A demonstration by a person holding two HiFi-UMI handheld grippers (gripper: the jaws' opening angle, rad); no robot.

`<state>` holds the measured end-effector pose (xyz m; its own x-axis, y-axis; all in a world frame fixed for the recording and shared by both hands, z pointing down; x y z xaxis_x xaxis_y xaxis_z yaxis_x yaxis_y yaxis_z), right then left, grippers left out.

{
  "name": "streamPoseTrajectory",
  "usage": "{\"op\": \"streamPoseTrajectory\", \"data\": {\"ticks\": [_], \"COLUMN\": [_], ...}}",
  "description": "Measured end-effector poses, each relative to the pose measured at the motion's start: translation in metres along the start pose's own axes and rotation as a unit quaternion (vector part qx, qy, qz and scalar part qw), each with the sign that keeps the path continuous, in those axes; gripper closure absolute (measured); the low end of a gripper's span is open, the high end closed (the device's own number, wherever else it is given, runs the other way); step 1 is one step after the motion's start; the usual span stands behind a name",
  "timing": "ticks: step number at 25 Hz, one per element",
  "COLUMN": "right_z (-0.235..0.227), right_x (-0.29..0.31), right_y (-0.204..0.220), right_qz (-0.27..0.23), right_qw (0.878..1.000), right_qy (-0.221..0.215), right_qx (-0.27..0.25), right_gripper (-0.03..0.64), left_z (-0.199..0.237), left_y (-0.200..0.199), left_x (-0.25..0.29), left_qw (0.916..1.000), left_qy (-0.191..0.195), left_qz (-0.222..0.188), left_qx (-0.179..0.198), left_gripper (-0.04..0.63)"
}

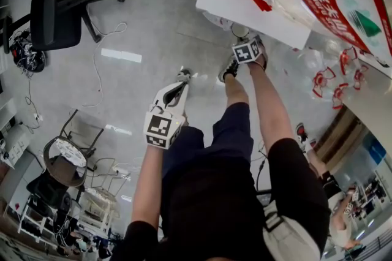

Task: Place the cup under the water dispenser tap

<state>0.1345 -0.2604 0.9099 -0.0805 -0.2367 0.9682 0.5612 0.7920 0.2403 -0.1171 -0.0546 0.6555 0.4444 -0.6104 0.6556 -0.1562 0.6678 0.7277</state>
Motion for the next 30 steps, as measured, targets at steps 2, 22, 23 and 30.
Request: {"op": "streamPoseTrajectory", "data": {"ticks": [2,22,23,30], "right_z": [-0.001,0.020,0.020,0.027], "right_x": [-0.002,-0.123,-0.132,-0.206], "right_y": [0.000,0.027,0.028,0.036], "right_qz": [-0.001,-0.094,-0.097,-0.100], "right_qw": [1.000,0.995,0.995,0.992], "right_qy": [-0.001,0.001,-0.004,-0.060], "right_qx": [0.004,-0.041,-0.037,-0.038], "right_gripper": [0.469,0.621,0.623,0.623], "left_z": [0.000,-0.016,-0.016,-0.022], "left_y": [-0.003,-0.040,-0.044,-0.061], "left_x": [0.001,-0.020,-0.021,-0.020], "left_qw": [1.0000,0.9984,0.9982,0.9962], "left_qy": [0.002,0.038,0.039,0.058], "left_qz": [-0.002,-0.012,-0.015,-0.033], "left_qx": [0.000,0.041,0.043,0.056], "left_gripper": [0.595,0.595,0.595,0.595]}}
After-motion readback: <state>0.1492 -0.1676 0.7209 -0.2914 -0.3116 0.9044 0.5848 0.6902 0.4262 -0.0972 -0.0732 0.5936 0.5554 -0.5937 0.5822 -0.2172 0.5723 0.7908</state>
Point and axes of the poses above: the fingertips, and each gripper's own axes: x forward along the fingers, z to its left, y out of its underside, the point moved 9 cm from there along -x, backward along the fingers, and after that the axes turned 14 degrees about x, right-handed, at the moved point
